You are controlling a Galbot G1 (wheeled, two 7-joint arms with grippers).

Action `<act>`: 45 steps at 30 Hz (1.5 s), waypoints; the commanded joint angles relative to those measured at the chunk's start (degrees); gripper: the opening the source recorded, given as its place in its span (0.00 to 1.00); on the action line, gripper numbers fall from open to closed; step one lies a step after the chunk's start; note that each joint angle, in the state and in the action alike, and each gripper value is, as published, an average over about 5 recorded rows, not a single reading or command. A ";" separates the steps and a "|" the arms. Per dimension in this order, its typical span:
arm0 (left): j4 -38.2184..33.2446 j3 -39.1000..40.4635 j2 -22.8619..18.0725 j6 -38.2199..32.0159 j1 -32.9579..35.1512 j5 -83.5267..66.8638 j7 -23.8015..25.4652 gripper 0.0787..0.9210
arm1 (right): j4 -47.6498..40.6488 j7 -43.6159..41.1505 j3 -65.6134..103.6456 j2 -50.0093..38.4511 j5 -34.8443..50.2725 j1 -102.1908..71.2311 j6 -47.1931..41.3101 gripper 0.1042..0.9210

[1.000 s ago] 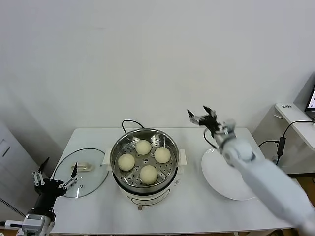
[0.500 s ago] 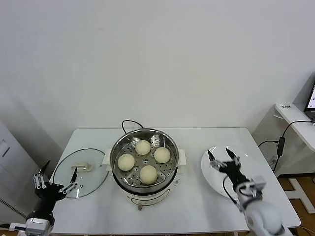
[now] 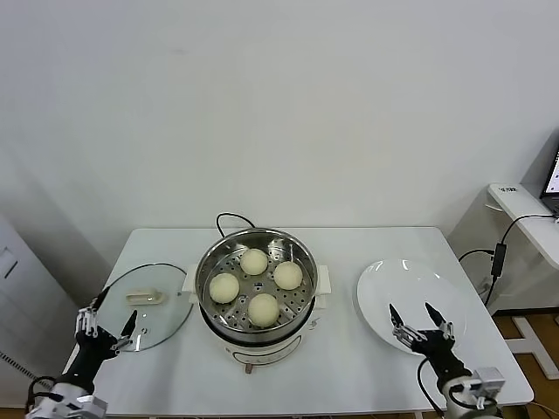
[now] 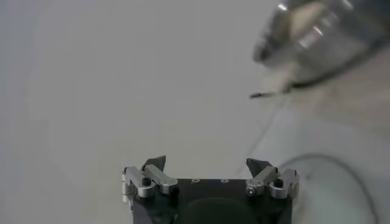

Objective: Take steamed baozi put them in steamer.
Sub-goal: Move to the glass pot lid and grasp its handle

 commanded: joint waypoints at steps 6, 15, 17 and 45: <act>23.31 1.41 1.84 -7.33 -15.67 28.70 -8.85 0.88 | 4.40 -2.43 5.25 3.54 -2.37 -7.92 0.02 0.88; 30.15 2.50 1.77 -6.28 -22.10 33.53 -11.05 0.88 | 5.14 -2.55 6.01 4.08 -2.56 -8.85 0.14 0.88; 31.54 2.65 1.57 -5.84 -23.23 34.68 -11.49 0.88 | 5.47 -2.61 6.18 4.14 -2.53 -9.16 0.14 0.88; 37.90 4.00 1.42 -1.32 -30.31 35.30 -13.01 0.83 | 5.79 -3.35 7.62 5.17 -2.71 -10.64 1.02 0.88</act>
